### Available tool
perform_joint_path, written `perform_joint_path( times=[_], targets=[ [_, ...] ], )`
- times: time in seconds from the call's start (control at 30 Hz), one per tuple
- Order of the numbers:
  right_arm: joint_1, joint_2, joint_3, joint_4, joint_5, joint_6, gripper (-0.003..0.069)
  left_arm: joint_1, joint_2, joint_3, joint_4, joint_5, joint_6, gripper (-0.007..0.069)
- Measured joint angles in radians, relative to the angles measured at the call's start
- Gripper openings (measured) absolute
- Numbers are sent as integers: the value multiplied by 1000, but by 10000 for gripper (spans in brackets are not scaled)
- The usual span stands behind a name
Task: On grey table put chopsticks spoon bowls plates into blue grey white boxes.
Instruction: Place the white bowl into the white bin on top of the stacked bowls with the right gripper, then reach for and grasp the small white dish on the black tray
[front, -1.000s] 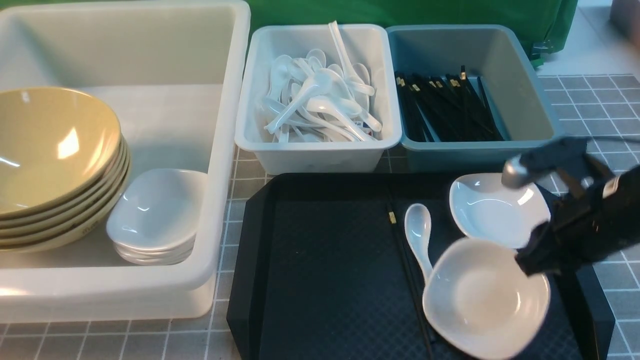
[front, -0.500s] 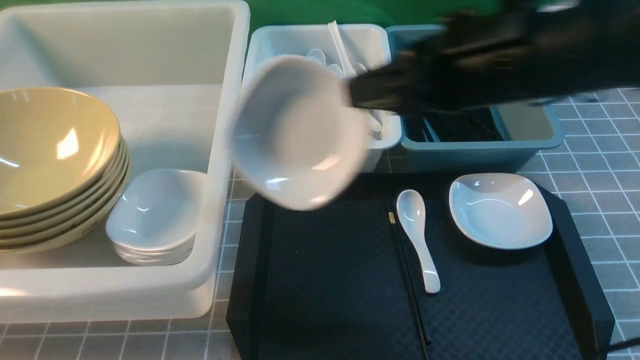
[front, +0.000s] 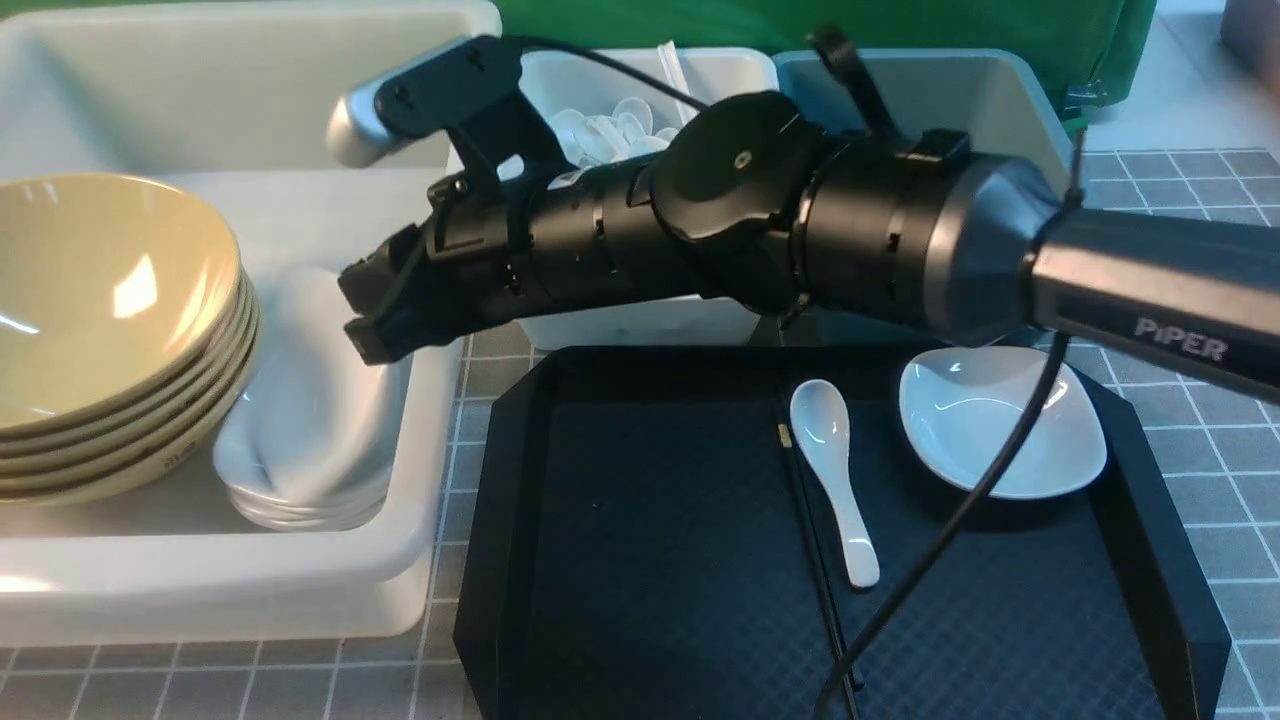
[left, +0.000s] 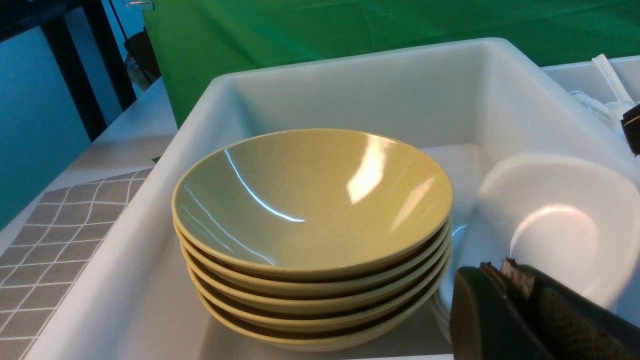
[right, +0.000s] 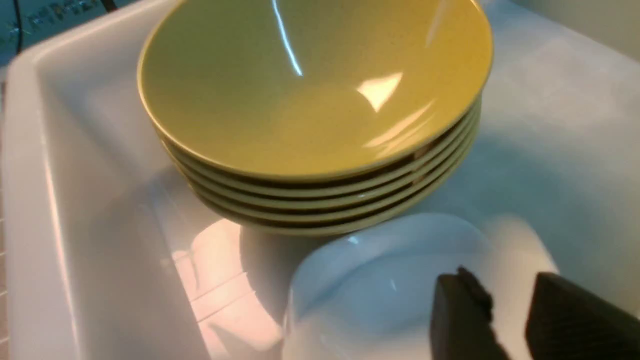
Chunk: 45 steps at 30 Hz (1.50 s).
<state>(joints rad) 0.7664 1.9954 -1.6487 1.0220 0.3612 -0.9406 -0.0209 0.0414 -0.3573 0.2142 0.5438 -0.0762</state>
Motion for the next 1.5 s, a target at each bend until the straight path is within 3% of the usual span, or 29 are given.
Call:
perform_joint_path(
  times=[0.17, 0.23, 0.3, 0.43, 0.53, 0.57, 0.67, 0.77, 0.83, 1.03, 1.13, 1.5],
  targets=[
    [-34, -55, 0, -64, 89, 32, 395, 0, 0, 1, 0, 0, 0, -8],
    [-77, -132, 0, -217, 201, 132, 412, 0, 0, 2, 0, 0, 0, -8],
    [-128, -220, -2, -447, 314, 310, 412, 0, 0, 2, 0, 0, -1, -8],
    [-229, -330, 62, -747, 439, 570, 412, 0, 0, 2, 0, 0, -3, -8],
    [-381, -416, 261, -878, 464, 721, 412, 0, 0, 2, 0, 0, -3, -8],
    [-391, -416, 276, -878, 462, 721, 412, 0, 0, 2, 0, 0, -3, -8],
    [-551, -443, 539, -885, 384, 789, 412, 0, 0, 2, 0, -1, -6, -8],
    [-610, -434, 676, -835, 281, 745, 404, 0, 0, 12, 0, -24, -6, -8],
    [-611, -427, 700, -815, 246, 717, 386, 0, 0, 20, 0, -36, -6, -8],
    [-582, -340, 722, -737, 42, 598, 125, 0, 0, 72, 0, -139, -6, -8],
    [-578, -289, 722, -728, -14, 598, 46, 0, 0, 81, 0, -169, -6, -8],
    [-505, -321, 721, -628, 170, 509, 49, 0, 0, 84, 15, -180, -6, -8]
  ],
)
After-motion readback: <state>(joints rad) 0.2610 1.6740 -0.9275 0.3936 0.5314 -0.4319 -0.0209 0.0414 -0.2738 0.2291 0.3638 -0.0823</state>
